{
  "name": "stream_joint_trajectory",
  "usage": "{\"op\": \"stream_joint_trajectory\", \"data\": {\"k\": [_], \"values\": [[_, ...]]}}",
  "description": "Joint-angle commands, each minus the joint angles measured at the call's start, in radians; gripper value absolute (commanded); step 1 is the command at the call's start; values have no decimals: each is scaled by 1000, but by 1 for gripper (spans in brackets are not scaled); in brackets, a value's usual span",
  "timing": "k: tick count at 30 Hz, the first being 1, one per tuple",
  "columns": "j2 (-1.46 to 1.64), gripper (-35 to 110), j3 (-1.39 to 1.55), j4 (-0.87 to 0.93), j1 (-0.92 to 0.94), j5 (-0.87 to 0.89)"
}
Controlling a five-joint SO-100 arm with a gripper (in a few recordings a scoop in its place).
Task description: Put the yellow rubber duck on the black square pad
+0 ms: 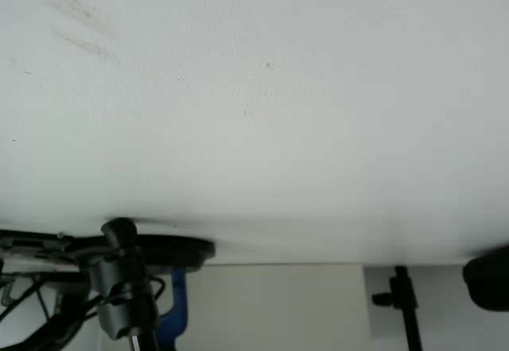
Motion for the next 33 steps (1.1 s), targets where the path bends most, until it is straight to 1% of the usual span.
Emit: {"op": "stream_joint_trajectory", "data": {"k": [1,26,33], "values": [[21,3,5,-8,0,-5],[25,3,55,-11,2,0],[160,3,97,-2,2,97]]}}
